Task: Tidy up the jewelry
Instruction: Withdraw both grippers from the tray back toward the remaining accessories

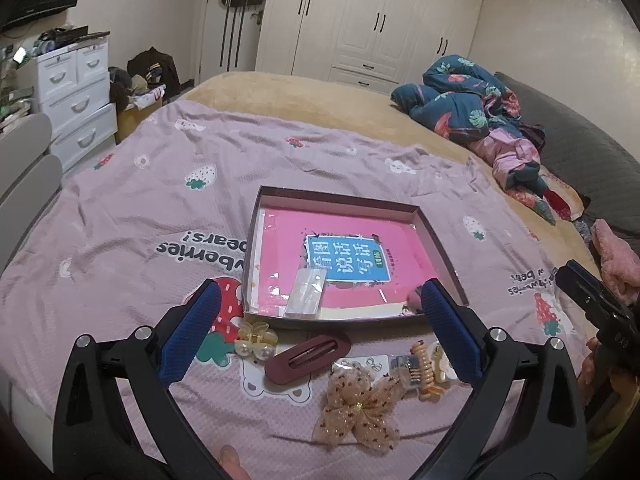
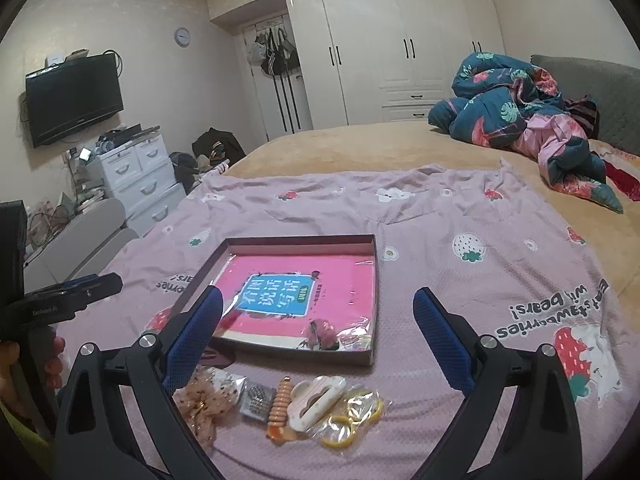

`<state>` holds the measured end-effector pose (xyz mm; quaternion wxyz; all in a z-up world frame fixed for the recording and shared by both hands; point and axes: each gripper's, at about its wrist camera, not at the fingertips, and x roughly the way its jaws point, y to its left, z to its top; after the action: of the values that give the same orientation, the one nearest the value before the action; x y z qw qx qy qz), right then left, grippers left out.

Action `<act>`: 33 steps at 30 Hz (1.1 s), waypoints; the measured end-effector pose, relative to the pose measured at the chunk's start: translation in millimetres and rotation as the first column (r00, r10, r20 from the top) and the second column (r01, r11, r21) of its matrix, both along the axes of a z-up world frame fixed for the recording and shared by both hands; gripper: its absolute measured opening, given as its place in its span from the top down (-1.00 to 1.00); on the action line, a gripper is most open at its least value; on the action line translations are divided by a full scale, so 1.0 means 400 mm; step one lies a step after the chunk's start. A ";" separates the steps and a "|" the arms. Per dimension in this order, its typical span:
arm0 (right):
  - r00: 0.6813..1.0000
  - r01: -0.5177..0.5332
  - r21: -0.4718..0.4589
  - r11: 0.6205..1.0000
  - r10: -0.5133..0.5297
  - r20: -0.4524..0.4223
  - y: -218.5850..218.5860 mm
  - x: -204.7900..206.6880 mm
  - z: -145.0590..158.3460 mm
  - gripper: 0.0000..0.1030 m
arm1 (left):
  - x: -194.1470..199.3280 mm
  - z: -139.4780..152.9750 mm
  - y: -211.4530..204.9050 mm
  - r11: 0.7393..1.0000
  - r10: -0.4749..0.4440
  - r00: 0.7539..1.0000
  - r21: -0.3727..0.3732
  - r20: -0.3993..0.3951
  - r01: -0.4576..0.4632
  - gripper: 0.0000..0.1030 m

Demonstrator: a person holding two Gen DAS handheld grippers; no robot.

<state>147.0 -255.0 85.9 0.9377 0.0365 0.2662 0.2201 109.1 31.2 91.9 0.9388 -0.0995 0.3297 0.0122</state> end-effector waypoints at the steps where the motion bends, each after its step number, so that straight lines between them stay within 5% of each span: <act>1: 1.000 -0.002 -0.001 1.000 0.002 0.003 0.001 -0.009 0.006 -0.85 | -0.009 0.005 -0.002 1.000 -0.002 1.000 0.006 0.007 0.002 -0.81; 14: 0.999 -0.031 -0.013 0.999 0.031 0.030 0.013 -0.094 0.045 -0.85 | -0.091 0.019 0.009 1.000 -0.011 1.000 0.001 0.026 0.011 -0.82; 33: 0.995 -0.096 -0.053 0.994 0.095 -0.022 0.044 -0.167 0.003 -0.85 | -0.170 -0.045 -0.003 0.999 -0.037 0.999 0.032 -0.023 0.038 -0.82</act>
<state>80.3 -237.3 87.1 0.9240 0.0007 0.2828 0.2572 41.0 30.1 74.0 0.9366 -0.0777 0.3415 0.0011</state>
